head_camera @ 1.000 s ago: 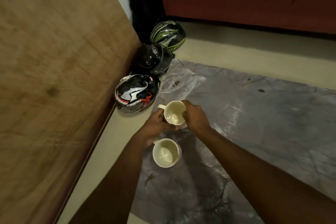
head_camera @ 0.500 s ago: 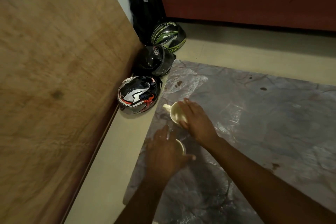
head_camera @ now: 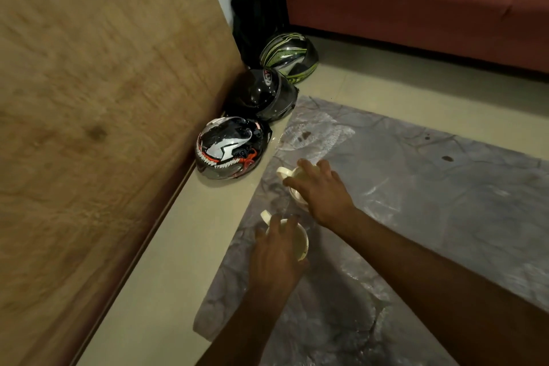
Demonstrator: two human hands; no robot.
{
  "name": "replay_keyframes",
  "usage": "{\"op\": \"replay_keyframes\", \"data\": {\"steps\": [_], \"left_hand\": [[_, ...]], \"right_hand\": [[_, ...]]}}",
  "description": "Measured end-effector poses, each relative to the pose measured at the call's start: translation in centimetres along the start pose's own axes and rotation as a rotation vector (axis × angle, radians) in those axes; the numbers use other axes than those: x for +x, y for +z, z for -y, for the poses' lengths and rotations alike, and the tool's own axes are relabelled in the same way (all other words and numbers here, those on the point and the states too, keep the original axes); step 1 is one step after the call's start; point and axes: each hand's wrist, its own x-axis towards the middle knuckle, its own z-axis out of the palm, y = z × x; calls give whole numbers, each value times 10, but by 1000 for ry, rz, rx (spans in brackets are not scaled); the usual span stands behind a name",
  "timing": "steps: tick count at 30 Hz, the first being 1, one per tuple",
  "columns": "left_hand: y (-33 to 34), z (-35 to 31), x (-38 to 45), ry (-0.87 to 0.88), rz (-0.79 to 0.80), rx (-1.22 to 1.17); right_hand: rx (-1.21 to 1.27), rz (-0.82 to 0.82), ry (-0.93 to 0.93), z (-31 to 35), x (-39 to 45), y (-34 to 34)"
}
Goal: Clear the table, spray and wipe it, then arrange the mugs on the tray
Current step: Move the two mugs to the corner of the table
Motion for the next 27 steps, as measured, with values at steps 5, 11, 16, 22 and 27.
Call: {"op": "replay_keyframes", "data": {"steps": [5,11,16,22,27], "left_hand": [[-36,-18,51,83,-100,33],[-77,-52,122,129,-117,43],[-75,-60,146,147,-110,13],[-62,-60,153,155,-121,-12],[-69,-62,146,103,-69,24]], "right_hand": [[-54,-37,36,-27,28,-28],[-86,-57,117,-81,85,-72],[-104,-20,140,-98,102,-73],[-71,-27,152,-101,99,-58],[-46,11,181,-95,90,-60]]}}
